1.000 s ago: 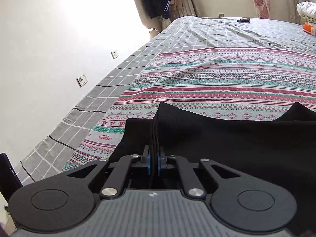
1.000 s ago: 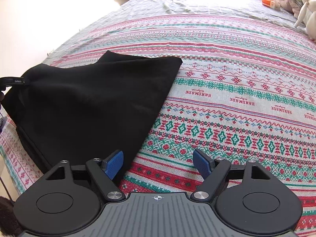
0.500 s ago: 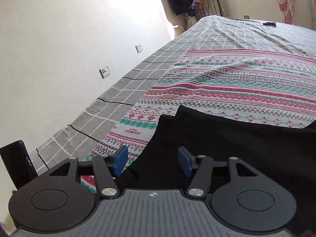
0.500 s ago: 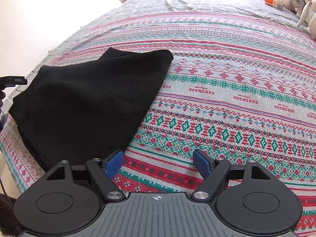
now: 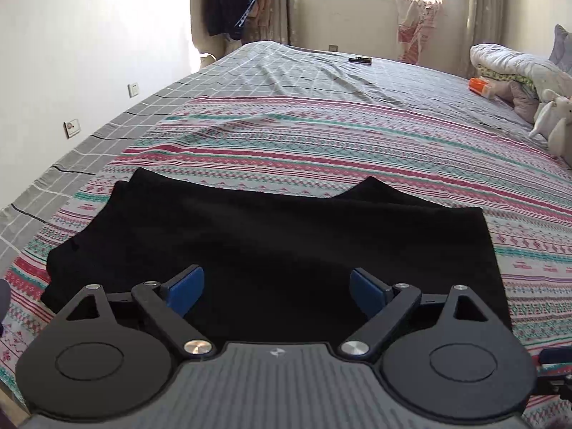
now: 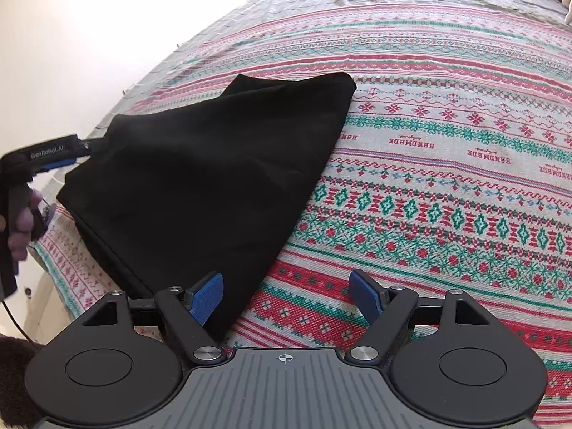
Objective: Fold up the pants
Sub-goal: 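Grasp the folded trousers corner with the right tool and lift it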
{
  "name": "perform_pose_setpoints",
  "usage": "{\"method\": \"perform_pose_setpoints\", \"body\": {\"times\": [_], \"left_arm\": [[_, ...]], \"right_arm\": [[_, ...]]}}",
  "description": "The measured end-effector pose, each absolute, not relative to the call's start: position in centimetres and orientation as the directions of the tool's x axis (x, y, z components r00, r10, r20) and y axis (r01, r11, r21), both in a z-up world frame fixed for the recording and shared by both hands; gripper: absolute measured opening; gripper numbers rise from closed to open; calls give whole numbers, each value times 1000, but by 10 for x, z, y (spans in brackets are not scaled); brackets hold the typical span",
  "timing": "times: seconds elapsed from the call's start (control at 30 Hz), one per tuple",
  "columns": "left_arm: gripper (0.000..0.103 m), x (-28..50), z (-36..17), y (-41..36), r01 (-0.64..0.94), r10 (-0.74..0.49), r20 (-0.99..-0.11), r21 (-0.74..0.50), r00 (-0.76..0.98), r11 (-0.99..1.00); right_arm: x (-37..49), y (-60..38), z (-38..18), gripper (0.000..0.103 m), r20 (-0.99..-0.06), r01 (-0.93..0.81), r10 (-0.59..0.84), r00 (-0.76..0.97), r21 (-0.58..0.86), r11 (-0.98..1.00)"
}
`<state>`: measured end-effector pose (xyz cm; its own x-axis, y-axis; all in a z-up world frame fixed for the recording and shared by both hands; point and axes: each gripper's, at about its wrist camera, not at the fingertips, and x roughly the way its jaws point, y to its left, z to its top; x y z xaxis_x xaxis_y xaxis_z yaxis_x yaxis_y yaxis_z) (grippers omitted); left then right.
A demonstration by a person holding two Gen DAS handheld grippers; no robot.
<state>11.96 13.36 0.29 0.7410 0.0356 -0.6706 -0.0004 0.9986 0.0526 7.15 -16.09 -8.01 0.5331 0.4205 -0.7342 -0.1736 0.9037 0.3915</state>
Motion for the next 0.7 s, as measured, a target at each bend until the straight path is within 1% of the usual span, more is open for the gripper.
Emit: {"method": "perform_pose_setpoints", "body": {"times": [0.03,0.1,0.2,0.23,0.27,0.3,0.33,0.4,0.43,0.47,0.57,0.7], "left_arm": [[99,114,-1,127,24,7,-672,36,741,999],[101,102,-10,116,65,-44,-666,7,745,998],[101,86,-33,106,146,-113,-647,-3,754,989],[101,81,-40,103,165,-123,-646,5,754,986],[101,79,-46,101,181,-133,-650,7,748,983],[101,77,-51,100,195,-146,-662,-1,735,981],[101,77,-54,99,211,-161,-672,-8,723,978],[101,73,-54,95,274,-207,-675,-8,708,962],[101,70,-53,93,306,-227,-669,1,708,952],[101,67,-52,93,336,-248,-663,6,707,942],[101,56,-52,91,441,-339,-654,-8,676,897],[101,46,-54,85,548,-422,-643,-4,639,836]], "right_arm": [[72,-161,-80,79,-734,-174,420,533,391,904],[73,-163,-81,78,-715,-157,472,517,462,873],[73,-167,-85,62,-679,-123,557,478,576,808],[74,-167,-89,54,-666,-106,593,453,620,777],[75,-167,-94,49,-654,-86,624,427,658,748],[75,-166,-100,47,-645,-66,648,405,686,725],[75,-164,-105,42,-630,-54,669,395,710,702],[74,-161,-110,42,-607,-42,688,397,737,675],[75,-161,-112,36,-599,-28,698,391,751,660],[75,-161,-114,29,-599,-8,701,387,758,652],[78,-168,-119,23,-584,52,716,383,787,615],[80,-173,-115,22,-543,63,742,393,821,568]]}}
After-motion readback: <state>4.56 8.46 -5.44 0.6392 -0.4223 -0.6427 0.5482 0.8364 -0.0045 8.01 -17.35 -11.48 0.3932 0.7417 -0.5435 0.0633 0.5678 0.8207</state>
